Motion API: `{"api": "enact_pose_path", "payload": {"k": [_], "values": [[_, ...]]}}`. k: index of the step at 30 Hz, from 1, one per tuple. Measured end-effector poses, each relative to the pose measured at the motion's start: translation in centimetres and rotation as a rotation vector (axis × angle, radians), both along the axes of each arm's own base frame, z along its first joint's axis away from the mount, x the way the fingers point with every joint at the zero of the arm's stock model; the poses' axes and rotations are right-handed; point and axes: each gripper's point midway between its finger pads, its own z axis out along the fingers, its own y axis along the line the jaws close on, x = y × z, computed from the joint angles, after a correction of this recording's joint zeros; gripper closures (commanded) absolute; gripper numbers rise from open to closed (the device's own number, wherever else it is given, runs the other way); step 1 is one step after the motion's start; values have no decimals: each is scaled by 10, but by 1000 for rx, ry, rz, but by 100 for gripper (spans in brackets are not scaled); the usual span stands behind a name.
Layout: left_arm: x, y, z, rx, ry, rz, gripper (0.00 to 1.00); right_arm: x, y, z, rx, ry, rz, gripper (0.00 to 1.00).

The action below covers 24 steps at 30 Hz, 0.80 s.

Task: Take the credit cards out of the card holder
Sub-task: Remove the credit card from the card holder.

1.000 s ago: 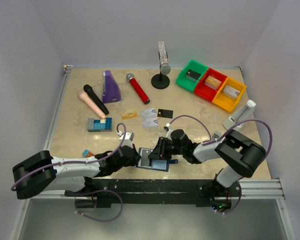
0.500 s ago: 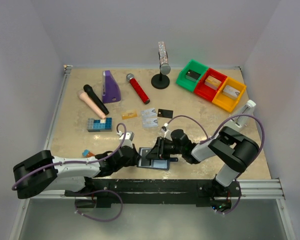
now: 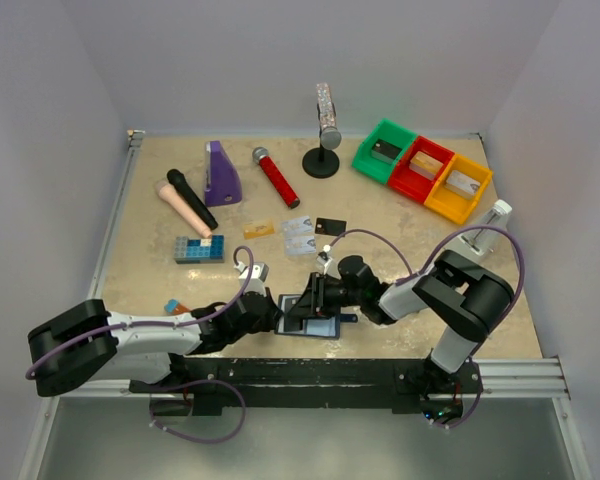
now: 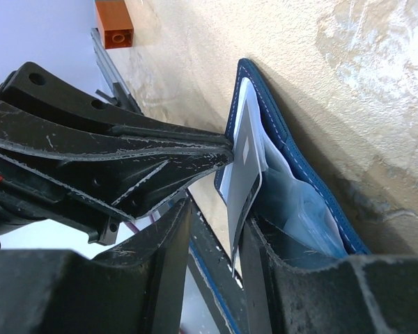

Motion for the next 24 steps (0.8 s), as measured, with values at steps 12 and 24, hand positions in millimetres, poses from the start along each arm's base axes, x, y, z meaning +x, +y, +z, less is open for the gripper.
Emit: {"api": "enact_pose_path", "payload": {"k": [12, 24], "values": [[0, -3, 0, -37, 15, 25, 100, -5, -7, 7, -34, -7, 6, 71], [0, -3, -2, -74, 35, 59, 100, -8, -15, 4, -79, -16, 8, 72]]}}
